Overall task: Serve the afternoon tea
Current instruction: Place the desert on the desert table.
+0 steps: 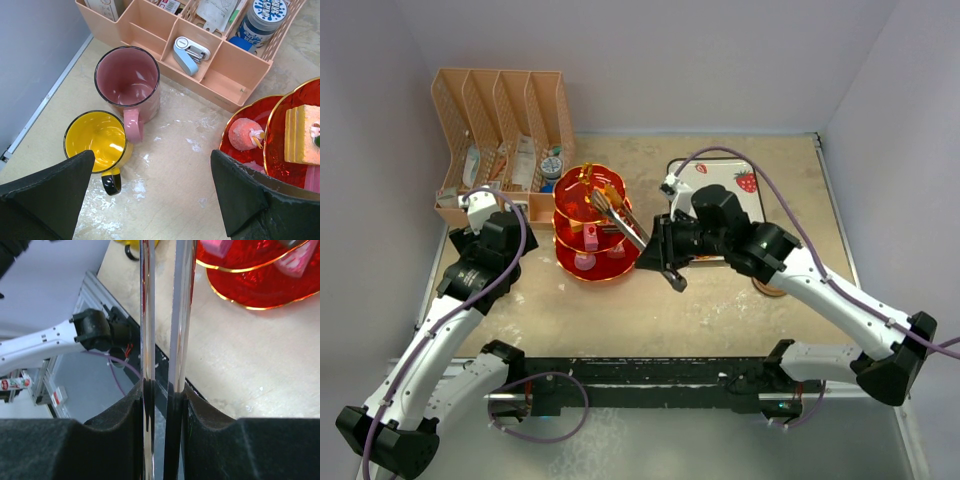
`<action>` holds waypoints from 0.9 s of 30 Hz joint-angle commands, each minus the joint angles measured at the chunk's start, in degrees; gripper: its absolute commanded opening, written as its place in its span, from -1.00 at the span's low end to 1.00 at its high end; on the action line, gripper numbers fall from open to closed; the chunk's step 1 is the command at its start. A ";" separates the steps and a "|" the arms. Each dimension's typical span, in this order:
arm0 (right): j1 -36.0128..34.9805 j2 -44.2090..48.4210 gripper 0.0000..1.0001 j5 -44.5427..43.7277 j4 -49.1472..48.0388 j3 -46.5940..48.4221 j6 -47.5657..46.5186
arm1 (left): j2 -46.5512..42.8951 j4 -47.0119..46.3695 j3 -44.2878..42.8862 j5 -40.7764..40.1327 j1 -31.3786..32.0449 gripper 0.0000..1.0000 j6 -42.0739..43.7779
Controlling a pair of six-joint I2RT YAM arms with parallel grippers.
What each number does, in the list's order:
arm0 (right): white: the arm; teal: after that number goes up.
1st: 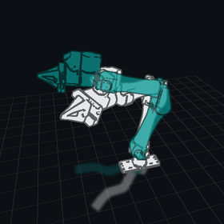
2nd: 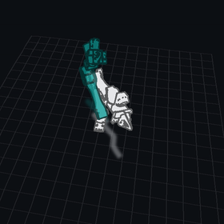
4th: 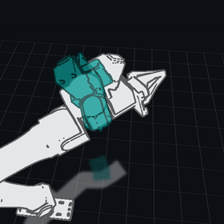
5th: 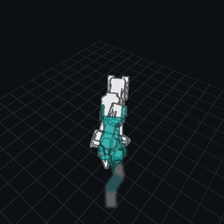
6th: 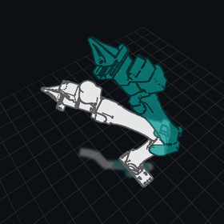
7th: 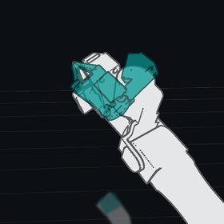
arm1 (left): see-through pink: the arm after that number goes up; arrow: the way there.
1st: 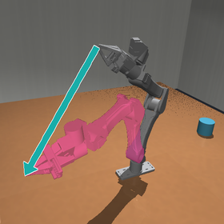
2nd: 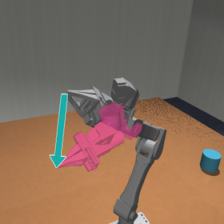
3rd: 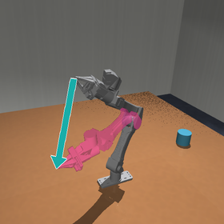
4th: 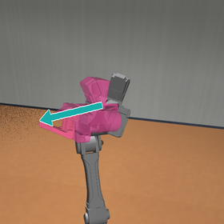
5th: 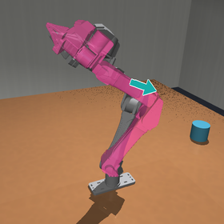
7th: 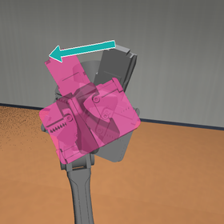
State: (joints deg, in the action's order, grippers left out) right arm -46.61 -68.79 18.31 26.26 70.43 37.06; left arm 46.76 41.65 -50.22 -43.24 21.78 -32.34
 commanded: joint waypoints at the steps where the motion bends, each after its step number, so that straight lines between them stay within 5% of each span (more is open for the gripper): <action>1: -4.31 1.98 -0.57 -2.74 -3.73 -0.52 2.01 | -0.13 -1.04 -0.47 -0.26 0.15 0.93 -0.24; 20: -8.23 -9.02 -0.55 -7.72 -10.64 5.85 4.25 | 0.23 -1.04 -0.42 -0.01 0.19 0.93 -0.27; 27: -8.18 -11.82 -0.38 -7.53 -12.13 6.38 4.69 | 0.10 -1.04 -0.47 -0.07 0.15 0.93 -0.27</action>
State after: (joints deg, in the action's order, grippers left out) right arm -54.65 -80.49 11.44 18.52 73.52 41.12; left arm 47.20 41.63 -50.22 -43.16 21.78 -32.34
